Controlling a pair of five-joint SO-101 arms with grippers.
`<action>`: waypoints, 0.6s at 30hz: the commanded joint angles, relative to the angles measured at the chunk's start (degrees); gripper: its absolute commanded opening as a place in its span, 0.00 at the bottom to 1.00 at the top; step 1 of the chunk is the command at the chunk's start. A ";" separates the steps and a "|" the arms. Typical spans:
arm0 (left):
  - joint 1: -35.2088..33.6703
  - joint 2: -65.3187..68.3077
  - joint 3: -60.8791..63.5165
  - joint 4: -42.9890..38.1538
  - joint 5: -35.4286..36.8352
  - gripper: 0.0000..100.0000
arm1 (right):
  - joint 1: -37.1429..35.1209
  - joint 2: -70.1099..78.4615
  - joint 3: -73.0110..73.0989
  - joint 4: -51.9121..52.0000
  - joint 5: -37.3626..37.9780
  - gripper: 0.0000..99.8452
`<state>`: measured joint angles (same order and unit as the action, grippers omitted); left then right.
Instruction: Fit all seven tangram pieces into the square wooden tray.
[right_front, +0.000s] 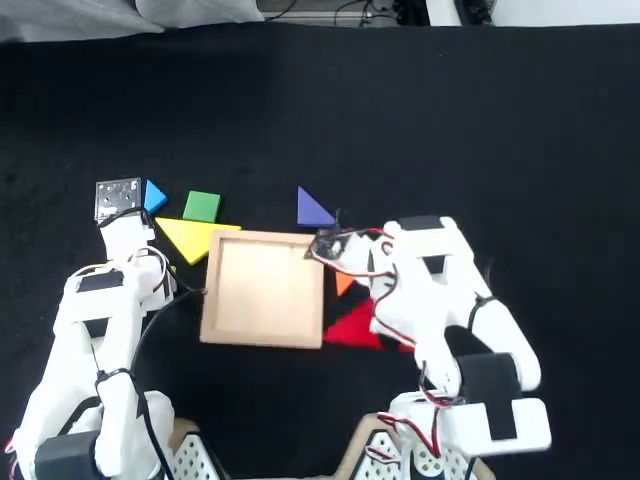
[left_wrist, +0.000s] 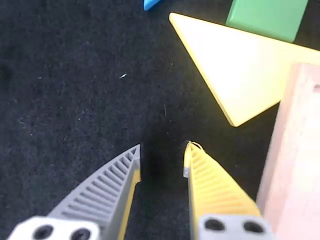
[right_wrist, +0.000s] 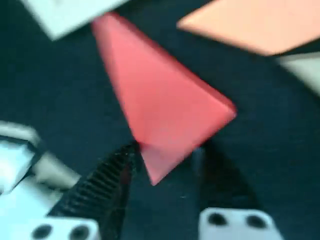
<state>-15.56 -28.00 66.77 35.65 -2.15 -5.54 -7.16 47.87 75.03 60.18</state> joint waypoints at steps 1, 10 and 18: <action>0.40 -1.49 -1.10 -0.97 0.00 0.15 | 0.26 -6.90 -2.42 6.24 0.97 0.09; 0.31 -1.49 -1.01 -0.97 0.00 0.15 | -4.13 -25.45 3.47 5.10 2.37 0.14; 0.40 -1.58 -1.01 -0.97 0.00 0.15 | -14.07 -27.82 14.02 0.18 -17.49 0.37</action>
<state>-15.56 -28.00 66.77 35.65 -2.15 -16.62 -32.92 60.70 77.49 50.77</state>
